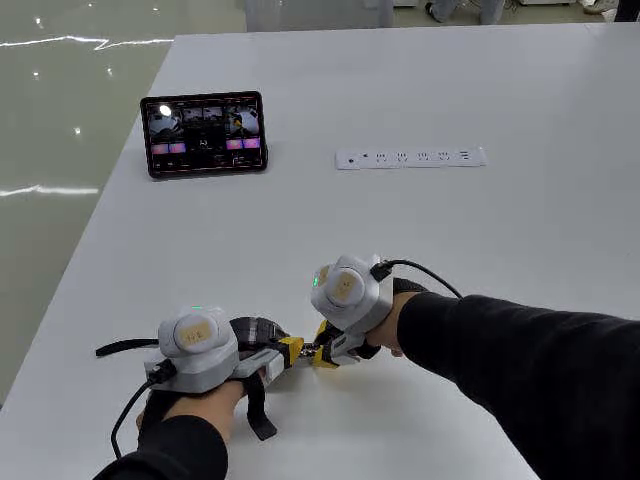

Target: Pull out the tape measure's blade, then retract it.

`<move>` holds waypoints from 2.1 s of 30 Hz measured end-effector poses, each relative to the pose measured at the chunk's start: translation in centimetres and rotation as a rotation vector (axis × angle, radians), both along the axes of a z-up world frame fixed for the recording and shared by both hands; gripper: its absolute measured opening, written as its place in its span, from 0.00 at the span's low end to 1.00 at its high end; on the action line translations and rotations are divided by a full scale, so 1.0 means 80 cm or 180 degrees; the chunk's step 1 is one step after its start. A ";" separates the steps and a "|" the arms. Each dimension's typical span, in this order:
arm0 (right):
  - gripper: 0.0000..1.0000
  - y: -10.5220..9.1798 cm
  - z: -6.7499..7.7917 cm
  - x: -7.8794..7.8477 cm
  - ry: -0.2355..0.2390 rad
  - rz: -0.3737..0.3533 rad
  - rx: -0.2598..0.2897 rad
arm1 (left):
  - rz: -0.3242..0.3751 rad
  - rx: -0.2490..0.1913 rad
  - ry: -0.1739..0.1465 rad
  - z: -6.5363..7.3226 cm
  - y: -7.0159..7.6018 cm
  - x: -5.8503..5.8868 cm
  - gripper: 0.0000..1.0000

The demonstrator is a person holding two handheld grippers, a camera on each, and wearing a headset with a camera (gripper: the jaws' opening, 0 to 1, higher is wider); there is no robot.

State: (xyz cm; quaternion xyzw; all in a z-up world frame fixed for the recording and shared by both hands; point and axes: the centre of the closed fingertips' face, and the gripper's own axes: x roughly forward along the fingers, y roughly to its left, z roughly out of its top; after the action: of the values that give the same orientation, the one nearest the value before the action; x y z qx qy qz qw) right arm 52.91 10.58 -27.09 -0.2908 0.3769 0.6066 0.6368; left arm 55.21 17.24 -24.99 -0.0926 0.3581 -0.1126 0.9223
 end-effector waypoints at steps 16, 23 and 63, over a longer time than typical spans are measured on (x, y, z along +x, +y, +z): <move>0.10 0.010 0.000 0.000 -0.0022 0.0021 0.0052 | -0.0002 -0.0019 0.0012 -0.001 -0.001 0.001 0.65; 0.10 0.017 0.001 -0.001 -0.0052 0.0055 0.0074 | -0.0005 -0.0024 0.0016 -0.002 0.000 0.000 0.65; 0.22 0.018 0.006 0.004 -0.0249 -0.0011 0.0127 | -0.0203 0.0229 -0.0124 0.006 -0.003 0.004 0.68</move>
State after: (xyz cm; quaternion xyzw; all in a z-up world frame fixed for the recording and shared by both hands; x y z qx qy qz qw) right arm 53.25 12.02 -26.58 -0.3009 0.3401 0.6010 0.6577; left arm 55.50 17.03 -24.54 -0.0457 0.3467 -0.1307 0.9277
